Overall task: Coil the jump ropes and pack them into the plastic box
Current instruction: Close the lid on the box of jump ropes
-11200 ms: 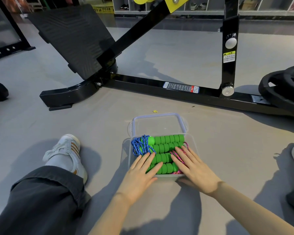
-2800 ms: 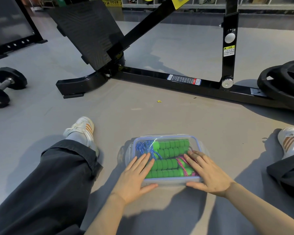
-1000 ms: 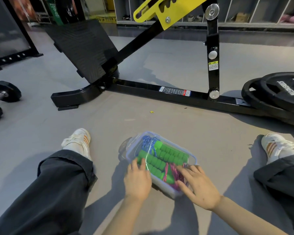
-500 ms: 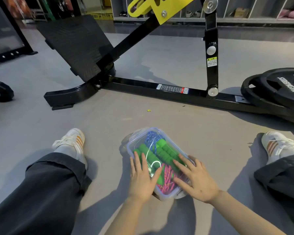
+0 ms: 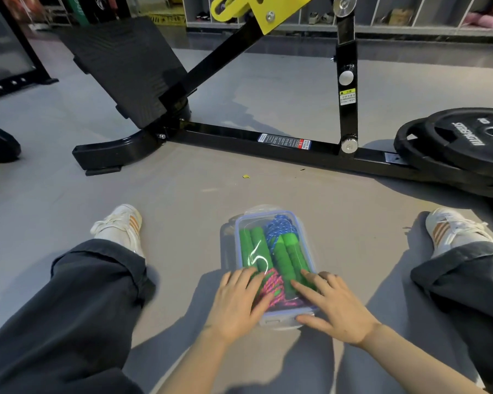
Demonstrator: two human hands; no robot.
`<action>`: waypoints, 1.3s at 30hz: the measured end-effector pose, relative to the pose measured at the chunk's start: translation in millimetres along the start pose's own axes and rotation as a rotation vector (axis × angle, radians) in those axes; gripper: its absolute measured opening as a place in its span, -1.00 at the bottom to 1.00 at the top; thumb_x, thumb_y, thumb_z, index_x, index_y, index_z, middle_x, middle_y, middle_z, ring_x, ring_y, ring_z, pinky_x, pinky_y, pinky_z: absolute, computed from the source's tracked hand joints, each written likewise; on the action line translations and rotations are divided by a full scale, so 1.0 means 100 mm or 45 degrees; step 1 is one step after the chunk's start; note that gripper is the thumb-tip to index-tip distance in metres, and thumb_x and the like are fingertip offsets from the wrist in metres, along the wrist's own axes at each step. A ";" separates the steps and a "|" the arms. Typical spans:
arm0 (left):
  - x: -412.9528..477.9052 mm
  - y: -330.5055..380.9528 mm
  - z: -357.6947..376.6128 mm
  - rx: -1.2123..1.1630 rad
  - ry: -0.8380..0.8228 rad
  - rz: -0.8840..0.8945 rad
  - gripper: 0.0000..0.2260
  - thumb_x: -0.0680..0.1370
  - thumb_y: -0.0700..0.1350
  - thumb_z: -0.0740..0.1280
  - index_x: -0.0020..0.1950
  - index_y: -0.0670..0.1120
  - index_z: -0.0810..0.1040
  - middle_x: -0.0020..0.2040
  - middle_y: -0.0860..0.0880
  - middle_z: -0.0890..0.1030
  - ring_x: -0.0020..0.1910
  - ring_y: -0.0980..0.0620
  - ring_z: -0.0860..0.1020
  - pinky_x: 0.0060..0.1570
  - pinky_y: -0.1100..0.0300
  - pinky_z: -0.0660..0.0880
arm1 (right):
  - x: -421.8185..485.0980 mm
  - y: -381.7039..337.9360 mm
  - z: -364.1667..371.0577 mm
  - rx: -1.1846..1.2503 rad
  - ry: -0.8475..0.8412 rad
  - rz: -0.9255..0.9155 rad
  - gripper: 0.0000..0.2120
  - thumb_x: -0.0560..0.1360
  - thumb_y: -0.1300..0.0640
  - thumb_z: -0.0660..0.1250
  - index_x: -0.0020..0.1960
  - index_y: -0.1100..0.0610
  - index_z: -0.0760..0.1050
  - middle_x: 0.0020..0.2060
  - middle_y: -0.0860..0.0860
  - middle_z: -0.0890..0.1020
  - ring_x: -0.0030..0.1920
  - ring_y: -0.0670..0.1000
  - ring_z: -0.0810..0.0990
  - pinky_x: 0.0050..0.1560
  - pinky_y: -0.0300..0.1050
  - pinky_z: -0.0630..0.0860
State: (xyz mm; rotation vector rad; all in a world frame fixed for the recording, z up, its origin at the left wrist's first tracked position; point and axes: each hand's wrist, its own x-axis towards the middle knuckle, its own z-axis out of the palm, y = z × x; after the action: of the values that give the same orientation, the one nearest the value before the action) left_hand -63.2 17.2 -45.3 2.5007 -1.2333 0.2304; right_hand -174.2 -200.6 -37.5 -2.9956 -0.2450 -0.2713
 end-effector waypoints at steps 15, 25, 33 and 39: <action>-0.21 -0.07 0.17 0.069 -0.152 0.016 -0.26 0.51 0.41 0.01 0.48 -0.11 0.26 0.45 -0.09 0.36 0.46 0.01 0.21 0.37 0.00 0.17 | 0.06 0.10 0.12 -0.054 0.014 -0.110 -0.36 0.51 -0.33 0.09 0.38 0.12 0.32 0.32 0.23 0.43 0.34 0.17 0.31 0.24 0.07 0.43; -0.20 -0.09 0.20 0.065 -0.082 0.063 -0.41 0.55 0.32 0.05 0.48 0.02 0.28 0.43 -0.10 0.39 0.45 -0.03 0.24 0.30 -0.10 0.38 | 0.10 0.14 0.18 -0.121 0.090 -0.170 -0.35 0.51 -0.28 0.10 0.36 0.19 0.30 0.25 0.23 0.51 0.25 0.17 0.36 0.16 0.11 0.51; -0.11 -0.19 0.14 0.230 -0.134 0.137 -0.44 0.57 0.33 -0.01 0.45 0.05 0.27 0.48 -0.09 0.33 0.49 0.00 0.17 0.38 -0.06 0.07 | 0.12 0.02 0.17 -0.107 0.131 -0.039 -0.37 0.53 -0.32 0.02 0.36 0.14 0.32 0.23 0.18 0.53 0.24 0.17 0.40 0.22 0.08 0.45; 0.12 -0.47 -0.15 0.243 -0.145 0.217 -0.51 0.48 0.26 0.18 0.34 0.08 0.48 0.43 -0.10 0.41 0.43 -0.06 0.27 0.36 -0.12 0.06 | 0.22 -0.49 0.23 0.006 0.219 0.322 -0.42 0.57 -0.26 -0.07 0.29 0.14 0.38 0.15 0.20 0.58 0.17 0.19 0.41 0.17 0.06 0.29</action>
State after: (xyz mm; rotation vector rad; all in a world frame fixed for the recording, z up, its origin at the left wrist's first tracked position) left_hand -18.4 41.0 -38.6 2.6002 -1.5398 0.2618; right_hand -157.7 -146.0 -50.9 -2.9329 0.1494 -0.4949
